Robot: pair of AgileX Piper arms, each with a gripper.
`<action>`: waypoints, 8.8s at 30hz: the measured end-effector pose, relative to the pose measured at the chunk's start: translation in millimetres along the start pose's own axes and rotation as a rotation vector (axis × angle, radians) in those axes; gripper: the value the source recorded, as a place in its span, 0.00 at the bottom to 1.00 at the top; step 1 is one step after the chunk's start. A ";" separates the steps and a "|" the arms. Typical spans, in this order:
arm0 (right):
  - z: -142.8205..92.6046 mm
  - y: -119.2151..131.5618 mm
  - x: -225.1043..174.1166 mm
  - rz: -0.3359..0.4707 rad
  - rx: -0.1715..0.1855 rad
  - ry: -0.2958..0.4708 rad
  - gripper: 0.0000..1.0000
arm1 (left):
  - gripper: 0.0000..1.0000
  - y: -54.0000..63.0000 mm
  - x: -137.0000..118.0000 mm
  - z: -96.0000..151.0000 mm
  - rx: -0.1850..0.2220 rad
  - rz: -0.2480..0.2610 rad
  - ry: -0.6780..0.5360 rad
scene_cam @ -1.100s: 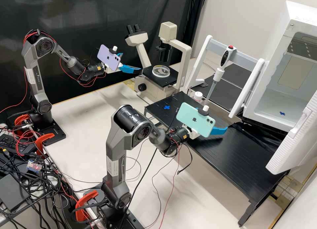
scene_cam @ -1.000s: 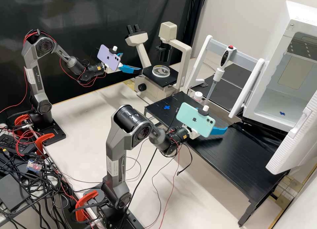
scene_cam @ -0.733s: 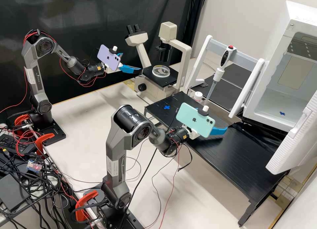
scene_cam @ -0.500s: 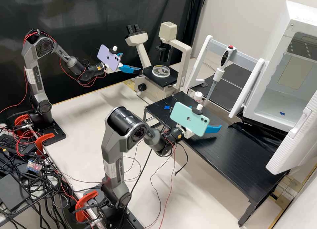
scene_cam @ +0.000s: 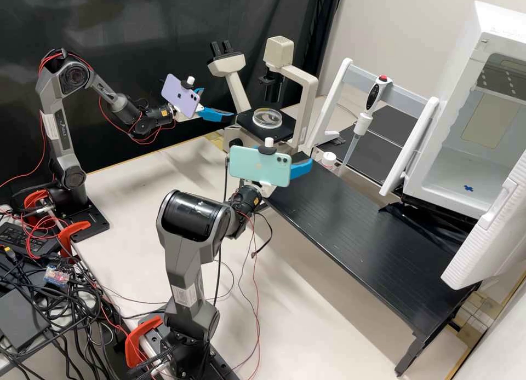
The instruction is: Move the petri dish to the bench
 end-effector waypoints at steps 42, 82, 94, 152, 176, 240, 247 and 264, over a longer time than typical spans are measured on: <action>-108.2 -62.5 184.8 -0.218 0.039 -0.044 1.00 | 1.00 0.0 0.0 0.0 0.000 0.000 0.000; -83.6 -89.0 238.6 -0.354 0.104 -0.142 0.00 | 1.00 0.0 0.0 0.0 0.000 0.000 0.000; -78.2 -96.4 235.6 -0.384 0.104 -0.133 0.00 | 1.00 0.0 0.0 0.0 0.000 0.000 0.000; -74.2 -91.7 183.0 -0.334 0.030 -0.082 1.00 | 1.00 0.0 0.0 0.0 0.004 0.000 0.000; -93.2 -64.9 160.6 -0.274 0.122 -0.043 1.00 | 1.00 0.0 0.0 0.0 0.004 0.000 0.000; -95.6 -82.8 229.3 -0.282 -0.013 -0.094 1.00 | 1.00 0.0 0.0 0.0 0.026 0.000 0.000; -88.5 -80.0 232.3 -0.318 0.045 -0.101 1.00 | 1.00 0.0 0.0 0.0 0.026 0.000 0.000; -55.0 -66.5 238.5 -0.262 0.231 -0.192 1.00 | 1.00 0.0 0.0 0.0 0.026 0.000 0.000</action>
